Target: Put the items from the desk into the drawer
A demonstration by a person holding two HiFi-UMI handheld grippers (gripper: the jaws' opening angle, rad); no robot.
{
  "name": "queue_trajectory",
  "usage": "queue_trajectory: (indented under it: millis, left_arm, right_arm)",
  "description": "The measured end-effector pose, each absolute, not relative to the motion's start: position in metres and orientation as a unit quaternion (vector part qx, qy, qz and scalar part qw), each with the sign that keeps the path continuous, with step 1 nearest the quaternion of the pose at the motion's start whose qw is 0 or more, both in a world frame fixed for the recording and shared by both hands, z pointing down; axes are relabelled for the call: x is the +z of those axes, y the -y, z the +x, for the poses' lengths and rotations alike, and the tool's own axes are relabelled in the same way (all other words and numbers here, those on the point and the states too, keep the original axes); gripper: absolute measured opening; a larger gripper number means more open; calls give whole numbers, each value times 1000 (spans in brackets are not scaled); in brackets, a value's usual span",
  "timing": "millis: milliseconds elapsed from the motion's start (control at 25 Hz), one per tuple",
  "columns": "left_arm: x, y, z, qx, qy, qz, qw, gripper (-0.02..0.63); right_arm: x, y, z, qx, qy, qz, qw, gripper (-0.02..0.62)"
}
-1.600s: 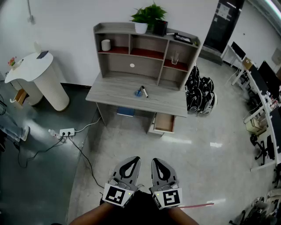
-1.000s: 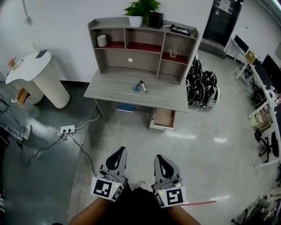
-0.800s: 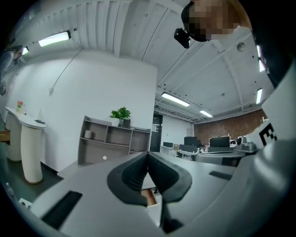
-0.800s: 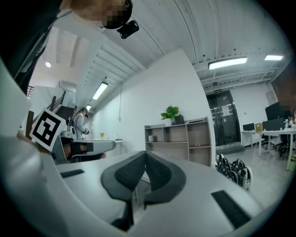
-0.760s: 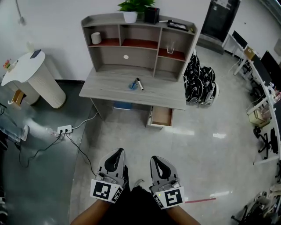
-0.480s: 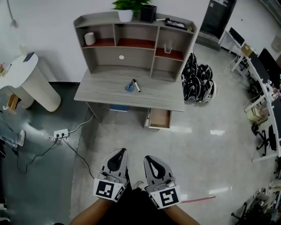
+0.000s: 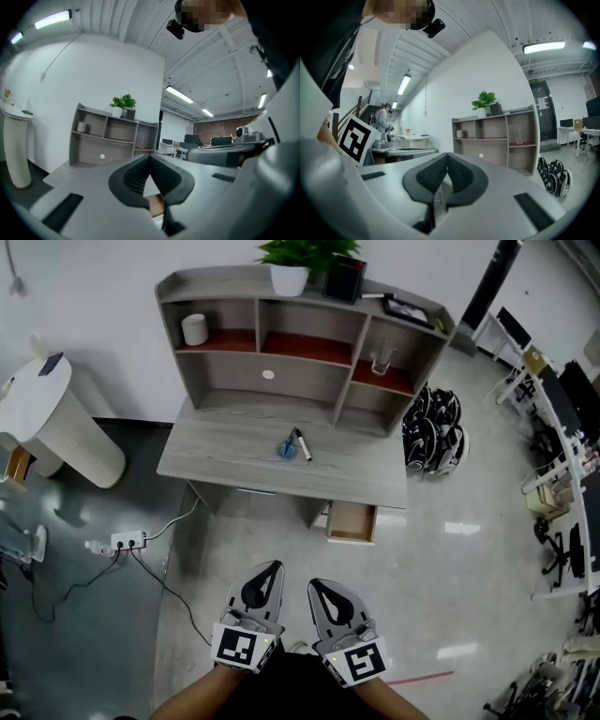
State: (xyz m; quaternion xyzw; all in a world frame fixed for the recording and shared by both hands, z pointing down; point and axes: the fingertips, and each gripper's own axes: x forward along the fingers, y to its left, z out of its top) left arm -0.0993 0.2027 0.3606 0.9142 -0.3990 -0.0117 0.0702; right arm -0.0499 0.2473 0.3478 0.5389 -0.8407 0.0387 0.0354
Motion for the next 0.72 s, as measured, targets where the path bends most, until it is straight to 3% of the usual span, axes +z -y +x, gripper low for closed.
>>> queue_trajectory:
  millis: [720]
  left_arm:
    - [377, -50, -154, 3, 370, 924, 99, 12]
  right_arm:
    - [369, -95, -120, 80, 843, 522, 101, 17]
